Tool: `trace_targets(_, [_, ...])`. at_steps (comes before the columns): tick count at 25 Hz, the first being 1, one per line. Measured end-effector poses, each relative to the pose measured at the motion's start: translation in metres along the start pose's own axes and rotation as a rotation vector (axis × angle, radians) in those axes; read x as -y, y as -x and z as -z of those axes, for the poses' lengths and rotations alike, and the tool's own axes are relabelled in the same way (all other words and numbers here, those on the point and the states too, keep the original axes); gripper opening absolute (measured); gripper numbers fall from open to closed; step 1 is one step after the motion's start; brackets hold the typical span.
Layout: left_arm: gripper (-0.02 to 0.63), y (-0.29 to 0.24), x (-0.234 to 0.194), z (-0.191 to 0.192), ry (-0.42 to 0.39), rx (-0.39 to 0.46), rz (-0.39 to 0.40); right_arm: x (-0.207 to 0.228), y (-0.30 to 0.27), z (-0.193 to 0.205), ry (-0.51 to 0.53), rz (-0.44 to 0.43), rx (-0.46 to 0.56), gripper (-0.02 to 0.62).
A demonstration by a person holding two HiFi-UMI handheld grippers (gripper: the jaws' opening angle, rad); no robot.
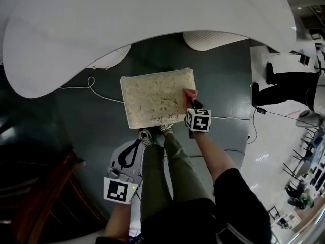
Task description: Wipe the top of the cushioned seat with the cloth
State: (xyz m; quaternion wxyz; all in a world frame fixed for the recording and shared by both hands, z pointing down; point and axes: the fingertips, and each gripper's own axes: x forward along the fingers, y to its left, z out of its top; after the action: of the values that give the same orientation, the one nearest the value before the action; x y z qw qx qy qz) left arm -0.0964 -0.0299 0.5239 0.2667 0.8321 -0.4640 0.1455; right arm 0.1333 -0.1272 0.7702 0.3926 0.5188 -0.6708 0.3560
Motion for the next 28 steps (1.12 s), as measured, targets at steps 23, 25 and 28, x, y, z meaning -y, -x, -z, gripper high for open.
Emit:
trace_targets(23, [0.018, 0.016, -0.002, 0.002, 0.047, 0.039, -0.059, -0.122, 0.032, -0.004, 0.11, -0.256, 0.061, 0.026])
trace_targets(25, [0.018, 0.028, -0.01, 0.009, 0.063, 0.039, -0.084, -0.167, 0.031, 0.004, 0.124, -0.325, 0.046, 0.026])
trace_targets(28, [0.017, 0.047, -0.022, 0.021, 0.09, 0.037, -0.122, -0.225, 0.027, 0.017, 0.148, -0.398, 0.024, 0.026])
